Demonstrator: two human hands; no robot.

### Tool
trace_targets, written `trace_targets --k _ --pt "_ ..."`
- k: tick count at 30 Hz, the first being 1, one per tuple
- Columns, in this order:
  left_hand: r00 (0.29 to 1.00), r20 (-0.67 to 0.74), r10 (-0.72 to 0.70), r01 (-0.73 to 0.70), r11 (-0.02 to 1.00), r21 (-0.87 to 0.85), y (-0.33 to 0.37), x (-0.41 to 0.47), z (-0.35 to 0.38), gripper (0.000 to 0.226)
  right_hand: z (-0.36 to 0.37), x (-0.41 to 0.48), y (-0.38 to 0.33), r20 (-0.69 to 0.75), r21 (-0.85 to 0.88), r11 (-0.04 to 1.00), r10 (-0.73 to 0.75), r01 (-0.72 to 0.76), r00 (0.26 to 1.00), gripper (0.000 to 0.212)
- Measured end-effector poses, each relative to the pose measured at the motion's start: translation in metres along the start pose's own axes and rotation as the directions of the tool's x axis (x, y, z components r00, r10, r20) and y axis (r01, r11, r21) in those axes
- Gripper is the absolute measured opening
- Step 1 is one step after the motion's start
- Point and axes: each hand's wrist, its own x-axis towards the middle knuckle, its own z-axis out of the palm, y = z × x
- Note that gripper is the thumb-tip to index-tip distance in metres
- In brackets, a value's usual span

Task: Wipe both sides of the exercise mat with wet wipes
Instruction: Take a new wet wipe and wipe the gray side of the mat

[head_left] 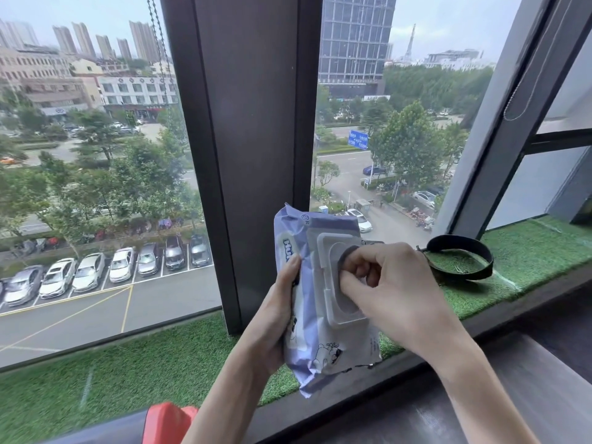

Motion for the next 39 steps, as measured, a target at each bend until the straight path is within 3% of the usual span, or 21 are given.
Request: trace_targets --k 10,17,23,26,29,33,36,39 --pt "0.999 0.019 -0.036 0.037 0.999 -0.014 0.001 0.003 -0.007 0.077 -0.015 0.004 0.014 0.223 0.433 0.898 -0.017 -0.084 0.975 0.018" --pt "1.0 0.011 -0.018 0.017 0.999 0.028 0.0 0.006 -0.009 0.077 -0.016 0.007 0.021 0.301 0.517 0.85 -0.073 -0.098 0.951 0.024" --pt "0.999 0.034 -0.026 0.025 1.0 0.009 -0.001 0.007 -0.012 0.075 -0.017 0.007 0.022 0.357 0.607 0.779 -0.088 -0.159 0.93 0.009" --pt "1.0 0.025 -0.017 0.017 1.0 -0.003 -0.003 0.007 -0.012 0.073 -0.011 0.006 0.026 0.291 0.539 0.833 -0.047 -0.124 0.956 0.013" --pt "1.0 -0.006 0.004 -0.004 1.0 -0.001 -0.005 0.008 -0.012 0.071 -0.001 0.002 0.023 0.153 0.347 0.935 0.019 -0.072 0.988 0.009" --pt "1.0 -0.029 -0.001 0.001 1.0 -0.013 -0.005 0.009 -0.012 0.073 0.006 0.001 0.018 0.041 0.24 0.971 -0.005 -0.005 0.999 0.007" --pt "1.0 0.0 0.002 -0.002 1.0 -0.024 -0.004 0.01 -0.013 0.072 0.008 0.004 0.02 0.058 0.337 0.941 0.022 -0.04 0.998 0.01" --pt "1.0 0.004 -0.002 0.003 1.0 -0.024 -0.004 0.009 -0.011 0.075 0.007 0.006 0.022 0.133 0.563 0.817 0.062 -0.127 0.989 0.016"
